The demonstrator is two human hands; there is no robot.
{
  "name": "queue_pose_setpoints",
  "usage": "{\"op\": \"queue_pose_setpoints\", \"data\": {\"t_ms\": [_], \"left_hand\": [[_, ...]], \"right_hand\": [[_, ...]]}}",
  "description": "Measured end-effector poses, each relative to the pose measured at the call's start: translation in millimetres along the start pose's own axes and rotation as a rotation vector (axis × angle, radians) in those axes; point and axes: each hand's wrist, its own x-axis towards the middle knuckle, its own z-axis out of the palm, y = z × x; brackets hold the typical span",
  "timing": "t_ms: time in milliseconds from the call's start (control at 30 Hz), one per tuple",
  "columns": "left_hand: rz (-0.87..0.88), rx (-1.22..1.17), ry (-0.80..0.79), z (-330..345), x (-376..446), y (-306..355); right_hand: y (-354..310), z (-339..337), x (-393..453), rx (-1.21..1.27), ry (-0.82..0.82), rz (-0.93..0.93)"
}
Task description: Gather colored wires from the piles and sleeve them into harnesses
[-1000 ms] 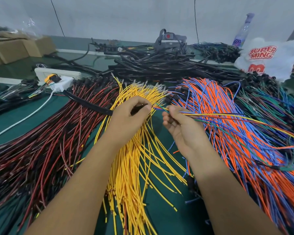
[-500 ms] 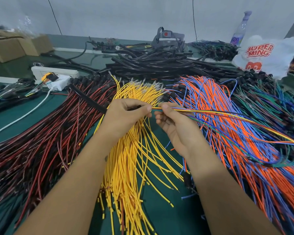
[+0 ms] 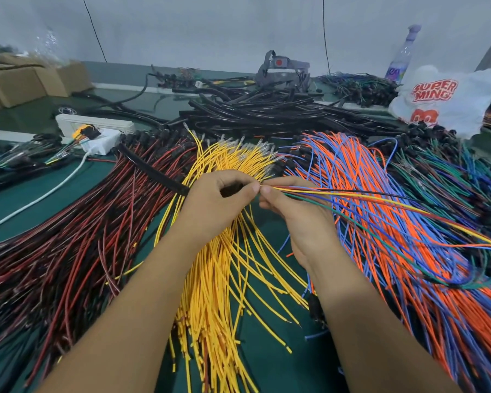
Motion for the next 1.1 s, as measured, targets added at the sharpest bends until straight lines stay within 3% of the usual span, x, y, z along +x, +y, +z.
{"op": "queue_pose_setpoints", "data": {"t_ms": [233, 533, 800, 967, 1100], "left_hand": [[-0.055, 0.215, -0.106, 7.1, -3.2, 4.2], [-0.040, 0.346, -0.088, 6.2, 0.7, -3.8], [0.016, 0.151, -0.134, 6.4, 1.3, -4.9], [0.035, 0.139, -0.114, 5.6, 1.4, -3.9], [0.054, 0.261, -0.080, 6.4, 1.2, -4.0]], "right_hand": [[-0.2, 0.5, 1.2, 0.104, 0.052, 0.041], [0.7, -0.1, 3.3, 0.197, 0.089, 0.009], [-1.4, 1.6, 5.9, 0.450, 0.030, 0.069], [-1.7, 0.6, 5.2, 0.406, 0.032, 0.081], [-0.2, -0.1, 4.8, 0.227, 0.062, 0.025]]}}
